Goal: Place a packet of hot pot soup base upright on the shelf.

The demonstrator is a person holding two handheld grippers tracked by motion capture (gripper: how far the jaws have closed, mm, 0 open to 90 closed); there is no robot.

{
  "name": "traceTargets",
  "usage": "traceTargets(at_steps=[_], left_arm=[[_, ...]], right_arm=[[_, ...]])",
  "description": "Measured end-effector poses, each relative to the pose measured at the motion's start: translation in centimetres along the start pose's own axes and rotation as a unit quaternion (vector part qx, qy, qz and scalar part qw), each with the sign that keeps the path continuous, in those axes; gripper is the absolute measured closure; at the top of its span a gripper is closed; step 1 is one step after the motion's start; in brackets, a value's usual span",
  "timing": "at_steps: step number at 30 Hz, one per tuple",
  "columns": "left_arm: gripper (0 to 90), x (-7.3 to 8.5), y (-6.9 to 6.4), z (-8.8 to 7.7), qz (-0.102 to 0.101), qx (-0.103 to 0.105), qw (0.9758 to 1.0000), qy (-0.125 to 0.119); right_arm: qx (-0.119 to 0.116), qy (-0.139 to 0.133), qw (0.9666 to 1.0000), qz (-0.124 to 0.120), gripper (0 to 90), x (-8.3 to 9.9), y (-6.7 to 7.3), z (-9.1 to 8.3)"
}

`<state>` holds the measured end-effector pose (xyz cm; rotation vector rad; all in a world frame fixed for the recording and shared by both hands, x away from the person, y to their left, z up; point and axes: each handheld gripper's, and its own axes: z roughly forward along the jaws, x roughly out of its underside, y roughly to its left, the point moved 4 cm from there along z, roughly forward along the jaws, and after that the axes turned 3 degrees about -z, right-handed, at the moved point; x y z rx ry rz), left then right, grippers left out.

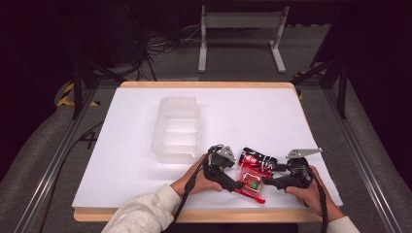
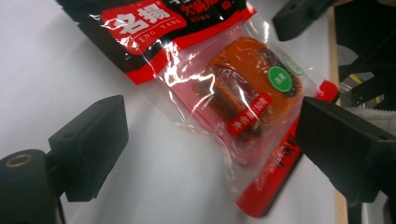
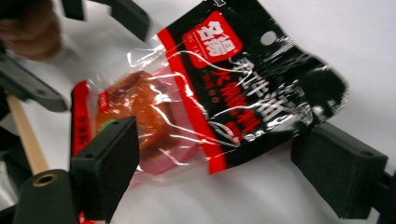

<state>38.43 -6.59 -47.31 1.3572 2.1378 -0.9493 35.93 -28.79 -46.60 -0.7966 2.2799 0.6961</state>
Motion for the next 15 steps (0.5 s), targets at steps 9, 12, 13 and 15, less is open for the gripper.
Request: traceTargets(at_steps=[9,12,13,15], left_arm=[[19.3,-0.7,0.5,0.3,-0.022,0.016,0.9995,-0.013],[29.5,-0.9,0.6,-0.3,-0.026,0.017,0.999,-0.033],[33.2,-1.0,0.7,-0.5,-0.023,0.013,0.9989,-0.038],[42.6,-1.0,0.5,-1.1,-0.017,0.01,0.9985,-0.051]], right_arm=[[-0.036,-0.031,0.9987,0.015,40.4,-0.2,0.4,0.3],[-0.038,-0.053,0.9977,0.019,50.1,-0.4,0.4,-0.1],[-0.035,-0.059,0.9975,0.016,53.6,-0.5,0.4,-0.2],[-0.027,-0.07,0.9971,0.011,61.3,-0.6,0.5,-0.5]])
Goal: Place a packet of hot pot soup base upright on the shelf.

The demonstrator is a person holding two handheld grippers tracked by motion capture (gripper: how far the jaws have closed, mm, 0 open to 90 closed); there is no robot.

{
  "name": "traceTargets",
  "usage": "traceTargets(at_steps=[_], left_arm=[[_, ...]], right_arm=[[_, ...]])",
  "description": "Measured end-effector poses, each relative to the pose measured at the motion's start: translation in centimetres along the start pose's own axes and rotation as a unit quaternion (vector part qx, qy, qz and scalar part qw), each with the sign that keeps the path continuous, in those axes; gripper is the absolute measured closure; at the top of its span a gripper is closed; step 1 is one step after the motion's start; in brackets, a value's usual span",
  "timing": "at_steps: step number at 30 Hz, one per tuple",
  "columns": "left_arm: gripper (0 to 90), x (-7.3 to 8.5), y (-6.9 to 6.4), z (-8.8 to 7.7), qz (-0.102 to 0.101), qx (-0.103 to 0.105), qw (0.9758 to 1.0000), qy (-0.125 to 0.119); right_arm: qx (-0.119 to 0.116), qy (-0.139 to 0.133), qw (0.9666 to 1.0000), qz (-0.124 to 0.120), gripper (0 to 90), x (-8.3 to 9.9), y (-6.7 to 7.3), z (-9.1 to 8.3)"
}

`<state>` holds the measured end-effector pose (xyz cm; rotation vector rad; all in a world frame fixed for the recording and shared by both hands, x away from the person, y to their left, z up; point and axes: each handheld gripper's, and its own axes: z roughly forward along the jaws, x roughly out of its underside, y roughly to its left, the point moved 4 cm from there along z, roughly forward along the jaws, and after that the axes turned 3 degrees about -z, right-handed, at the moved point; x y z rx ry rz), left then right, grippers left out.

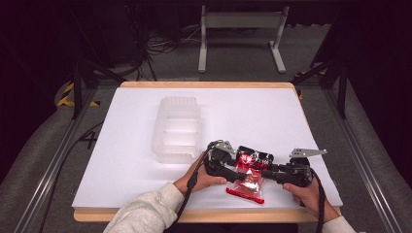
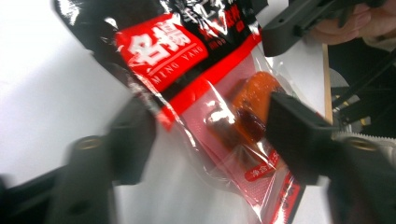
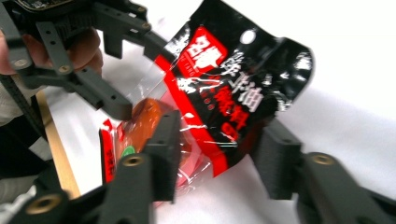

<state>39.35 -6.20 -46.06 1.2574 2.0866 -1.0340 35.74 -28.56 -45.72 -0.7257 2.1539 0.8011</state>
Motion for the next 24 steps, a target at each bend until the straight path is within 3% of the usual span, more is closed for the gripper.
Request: traceTargets(at_steps=[2,6,7,8,9,10,12,18,24], left_arm=[[49.6,-0.1,-0.1,-0.6,0.005,0.0,0.9999,-0.012],[67.2,-0.2,-0.5,-1.7,0.015,0.0,0.9993,-0.033],[70.6,-0.2,-0.7,-2.0,0.024,-0.001,0.999,-0.037],[73.8,-0.2,-1.0,-2.6,0.04,-0.003,0.9982,-0.045],[76.7,-0.2,-1.0,-2.6,0.04,-0.003,0.9982,-0.045],[79.9,-0.2,-1.4,-3.1,0.057,-0.007,0.9972,-0.048],[84.3,-0.2,-1.6,-3.3,0.062,-0.01,0.9967,-0.051],[89.3,-0.6,-2.1,-4.6,0.083,-0.025,0.994,-0.067],[89.4,-1.1,-2.4,-5.6,0.1,-0.042,0.9907,-0.081]], right_arm=[[0.001,-0.016,0.9999,-0.004,69.1,-0.2,0.2,-0.3],[-0.006,-0.038,0.9988,-0.028,75.9,-0.7,1.2,-1.1],[-0.013,-0.05,0.9975,-0.048,81.8,-0.9,1.8,-1.4],[-0.015,-0.053,0.997,-0.054,83.0,-1.0,2.0,-1.6],[-0.018,-0.058,0.9965,-0.058,83.0,-1.1,2.2,-1.8],[-0.018,-0.062,0.9959,-0.063,84.3,-1.1,2.5,-1.9],[-0.02,-0.064,0.9952,-0.071,85.5,-1.2,2.8,-2.1],[-0.024,-0.083,0.9914,-0.099,87.7,-1.9,4.1,-2.6],[-0.004,-0.094,0.987,-0.13,89.2,-3.0,5.0,-2.9]])
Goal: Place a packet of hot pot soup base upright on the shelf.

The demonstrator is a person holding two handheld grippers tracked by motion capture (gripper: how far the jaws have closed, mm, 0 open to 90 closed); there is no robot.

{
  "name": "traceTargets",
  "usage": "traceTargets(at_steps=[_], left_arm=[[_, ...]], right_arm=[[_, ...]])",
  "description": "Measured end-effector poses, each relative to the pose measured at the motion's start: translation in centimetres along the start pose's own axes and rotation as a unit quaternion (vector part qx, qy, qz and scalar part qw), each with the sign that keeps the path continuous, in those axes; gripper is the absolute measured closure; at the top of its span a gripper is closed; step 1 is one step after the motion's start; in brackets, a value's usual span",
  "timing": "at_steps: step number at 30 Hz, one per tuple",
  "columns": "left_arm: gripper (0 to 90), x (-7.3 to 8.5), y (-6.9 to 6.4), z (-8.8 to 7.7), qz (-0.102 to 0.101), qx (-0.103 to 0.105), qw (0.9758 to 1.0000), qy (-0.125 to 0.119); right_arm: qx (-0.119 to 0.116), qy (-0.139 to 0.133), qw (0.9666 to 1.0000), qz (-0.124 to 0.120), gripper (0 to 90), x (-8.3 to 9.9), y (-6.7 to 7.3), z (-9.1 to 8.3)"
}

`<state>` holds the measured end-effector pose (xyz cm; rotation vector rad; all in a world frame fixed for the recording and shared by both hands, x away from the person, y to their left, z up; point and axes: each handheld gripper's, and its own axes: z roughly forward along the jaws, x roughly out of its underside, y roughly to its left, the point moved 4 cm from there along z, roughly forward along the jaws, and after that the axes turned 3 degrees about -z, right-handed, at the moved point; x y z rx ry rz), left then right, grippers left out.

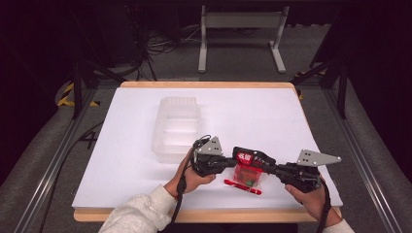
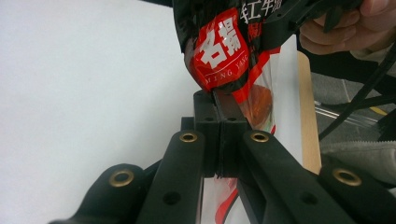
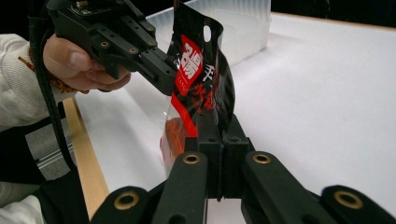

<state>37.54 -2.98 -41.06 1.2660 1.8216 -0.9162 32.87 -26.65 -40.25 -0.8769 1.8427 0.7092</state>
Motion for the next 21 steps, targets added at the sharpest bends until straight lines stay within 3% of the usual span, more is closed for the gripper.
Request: traceTargets(at_steps=[13,21], left_arm=[[89.6,-1.2,0.9,-2.5,0.003,-0.031,0.9993,-0.022],[89.3,-1.4,1.8,-4.1,-0.006,-0.045,0.9981,-0.041]], right_arm=[[0.007,-0.017,0.9992,-0.035,89.5,-2.9,0.4,1.2],[0.002,-0.027,0.999,-0.035,89.5,-4.5,0.1,2.5]])
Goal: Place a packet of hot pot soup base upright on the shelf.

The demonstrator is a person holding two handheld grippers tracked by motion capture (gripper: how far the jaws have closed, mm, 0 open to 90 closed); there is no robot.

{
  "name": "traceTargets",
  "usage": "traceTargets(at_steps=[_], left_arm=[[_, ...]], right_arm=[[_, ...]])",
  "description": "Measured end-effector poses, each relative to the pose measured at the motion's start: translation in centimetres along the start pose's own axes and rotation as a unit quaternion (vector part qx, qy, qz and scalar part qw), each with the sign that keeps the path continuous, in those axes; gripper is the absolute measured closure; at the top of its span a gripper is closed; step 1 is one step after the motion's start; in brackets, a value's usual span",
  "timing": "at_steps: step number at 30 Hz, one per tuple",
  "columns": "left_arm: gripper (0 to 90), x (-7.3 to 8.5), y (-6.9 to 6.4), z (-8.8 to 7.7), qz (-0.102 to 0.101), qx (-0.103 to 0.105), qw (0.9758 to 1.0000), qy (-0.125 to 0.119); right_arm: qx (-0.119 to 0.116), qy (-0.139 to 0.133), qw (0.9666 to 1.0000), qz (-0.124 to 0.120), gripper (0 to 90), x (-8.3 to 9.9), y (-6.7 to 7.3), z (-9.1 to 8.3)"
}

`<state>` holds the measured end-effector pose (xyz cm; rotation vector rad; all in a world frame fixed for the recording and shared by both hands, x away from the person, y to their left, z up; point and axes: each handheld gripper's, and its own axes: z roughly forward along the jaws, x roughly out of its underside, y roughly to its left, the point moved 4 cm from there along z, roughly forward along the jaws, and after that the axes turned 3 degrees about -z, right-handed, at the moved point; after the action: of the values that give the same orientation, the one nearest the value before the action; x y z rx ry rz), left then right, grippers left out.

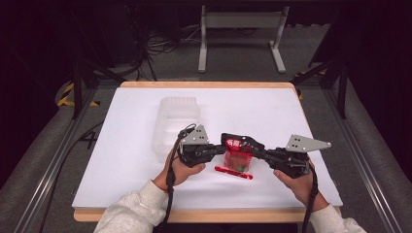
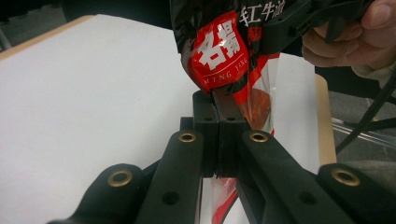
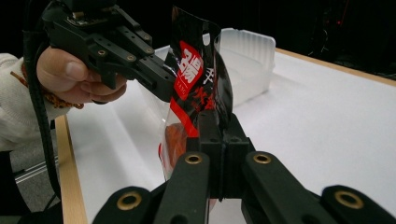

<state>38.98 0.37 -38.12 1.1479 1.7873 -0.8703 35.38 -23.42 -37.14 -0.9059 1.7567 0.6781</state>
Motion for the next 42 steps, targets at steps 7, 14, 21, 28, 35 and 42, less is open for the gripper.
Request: traceTargets(at_steps=[7,14,21,28,35,42], left_arm=[[89.5,-0.2,1.1,-1.7,0.001,-0.021,0.9997,-0.01],[89.5,-0.3,2.3,-3.4,-0.004,-0.047,0.9986,-0.024],[89.7,-0.5,3.6,-5.2,-0.009,-0.076,0.9965,-0.034],[89.7,-0.8,5.3,-7.2,-0.017,-0.104,0.9933,-0.048],[89.7,-1.5,7.8,-8.8,-0.026,-0.133,0.9893,-0.054],[89.9,-1.1,10.4,-9.7,-0.036,-0.153,0.9849,-0.074]], right_arm=[[-0.007,0.006,0.9998,-0.02,89.5,-2.1,0.0,1.6],[-0.008,0.008,0.9991,-0.041,89.5,-3.9,0.2,3.6],[-0.013,0.008,0.9983,-0.057,89.5,-5.7,0.2,5.8],[-0.017,0.004,0.9973,-0.071,89.5,-7.6,0.0,8.2],[-0.012,-0.001,0.9963,-0.085,89.4,-9.9,-0.6,11.4],[-0.01,-0.004,0.9959,-0.09,89.5,-10.8,-1.4,14.2]])
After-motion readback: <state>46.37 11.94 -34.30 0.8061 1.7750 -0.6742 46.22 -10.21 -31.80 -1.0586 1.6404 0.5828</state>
